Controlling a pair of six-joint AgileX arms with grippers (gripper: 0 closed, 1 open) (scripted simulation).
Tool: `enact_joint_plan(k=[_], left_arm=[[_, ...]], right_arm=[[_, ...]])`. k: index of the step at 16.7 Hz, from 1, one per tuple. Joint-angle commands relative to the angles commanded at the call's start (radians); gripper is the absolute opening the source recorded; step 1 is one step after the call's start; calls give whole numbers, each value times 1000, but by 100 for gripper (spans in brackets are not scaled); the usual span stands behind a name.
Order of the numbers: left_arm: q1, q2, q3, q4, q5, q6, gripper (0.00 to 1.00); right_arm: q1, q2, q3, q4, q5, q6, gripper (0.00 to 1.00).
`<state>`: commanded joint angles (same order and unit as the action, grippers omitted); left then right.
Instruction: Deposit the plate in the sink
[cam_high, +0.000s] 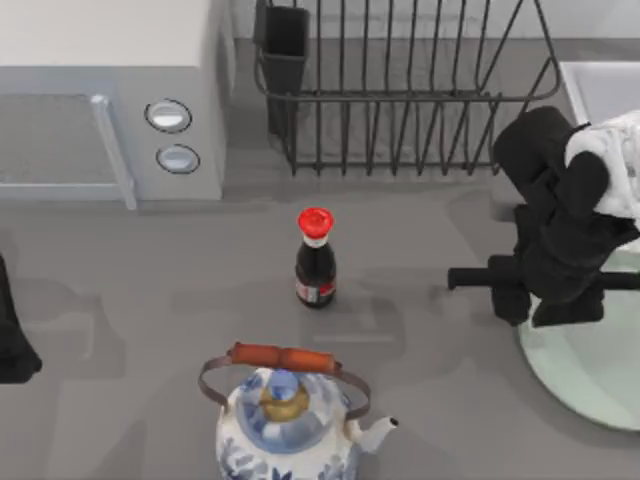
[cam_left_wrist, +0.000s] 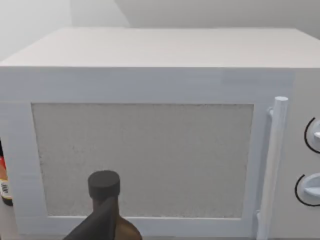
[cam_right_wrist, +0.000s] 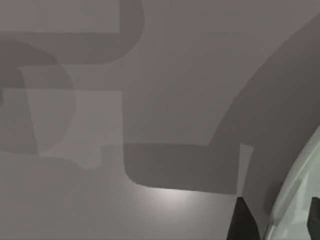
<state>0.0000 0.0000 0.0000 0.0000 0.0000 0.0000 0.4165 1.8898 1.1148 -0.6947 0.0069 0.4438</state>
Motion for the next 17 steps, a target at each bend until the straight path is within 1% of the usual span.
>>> enact_joint_plan(k=[2,5,11,13,15,17], left_arm=[[0,0,0,0,0,0,100],[0,0,0,0,0,0,100],[0,0,0,0,0,0,100],[0,0,0,0,0,0,100],[0,0,0,0,0,0,100],[0,0,0,0,0,0,100]], right_arm=[[1,7,56,-56,0,1,0],[2,14,218,-220,0,3,0],[-2,0,707,-736,-1,-2,0],[-5,-13,835,-867,-1,-6,0],[-9,-27,920,-955,-1,-9,0],[-11,-37,964,-1000,-1,-12,0]])
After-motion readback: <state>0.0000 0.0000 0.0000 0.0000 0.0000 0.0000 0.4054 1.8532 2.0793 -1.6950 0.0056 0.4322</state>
